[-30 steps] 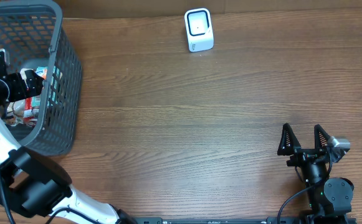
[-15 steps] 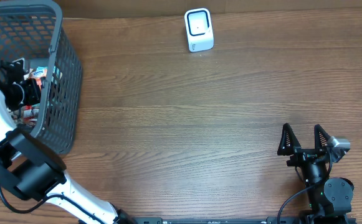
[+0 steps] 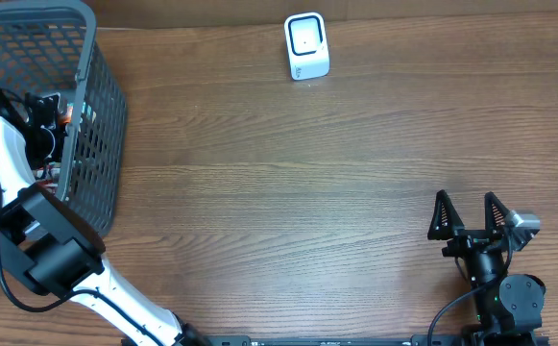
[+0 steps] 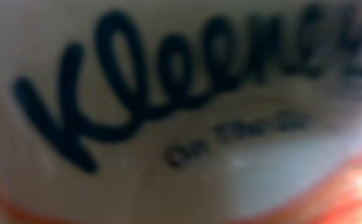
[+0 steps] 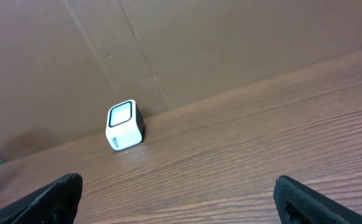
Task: Scan the item barcode
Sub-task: 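Grasp the orange Kleenex pack and green wipes with the left gripper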
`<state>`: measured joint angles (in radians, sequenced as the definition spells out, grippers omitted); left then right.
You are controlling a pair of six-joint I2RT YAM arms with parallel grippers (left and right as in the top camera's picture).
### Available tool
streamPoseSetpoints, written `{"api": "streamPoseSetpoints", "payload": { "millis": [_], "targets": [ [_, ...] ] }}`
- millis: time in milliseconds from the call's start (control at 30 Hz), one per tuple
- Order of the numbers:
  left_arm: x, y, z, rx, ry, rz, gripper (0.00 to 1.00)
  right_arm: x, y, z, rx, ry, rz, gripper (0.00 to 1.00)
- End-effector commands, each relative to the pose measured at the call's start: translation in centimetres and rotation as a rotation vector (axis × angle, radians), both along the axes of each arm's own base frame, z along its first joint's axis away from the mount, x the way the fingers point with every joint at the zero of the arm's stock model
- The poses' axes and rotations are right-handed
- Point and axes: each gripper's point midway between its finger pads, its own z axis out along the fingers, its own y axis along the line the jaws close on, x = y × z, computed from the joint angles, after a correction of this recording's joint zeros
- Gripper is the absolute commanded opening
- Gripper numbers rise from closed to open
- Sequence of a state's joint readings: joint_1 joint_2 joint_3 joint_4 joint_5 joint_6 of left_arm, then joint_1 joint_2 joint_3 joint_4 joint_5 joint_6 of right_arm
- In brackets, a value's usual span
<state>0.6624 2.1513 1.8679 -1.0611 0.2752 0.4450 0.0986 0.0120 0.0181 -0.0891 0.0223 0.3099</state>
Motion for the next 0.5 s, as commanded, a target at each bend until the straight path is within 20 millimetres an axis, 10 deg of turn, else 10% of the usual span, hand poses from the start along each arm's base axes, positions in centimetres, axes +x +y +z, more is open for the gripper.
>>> {"api": "streamPoseSetpoints", "payload": {
  "millis": [0, 467],
  "targets": [
    [0.3, 0.3, -1.3, 0.009, 0.019, -0.012, 0.96, 0.0, 0.0, -0.1, -0.002, -0.006, 0.001, 1.00],
    [1.6, 1.0, -0.9, 0.046, -0.029, -0.016, 0.61, 0.0, 0.0, -0.1, -0.002, -0.006, 0.001, 1.00]
  ]
}}
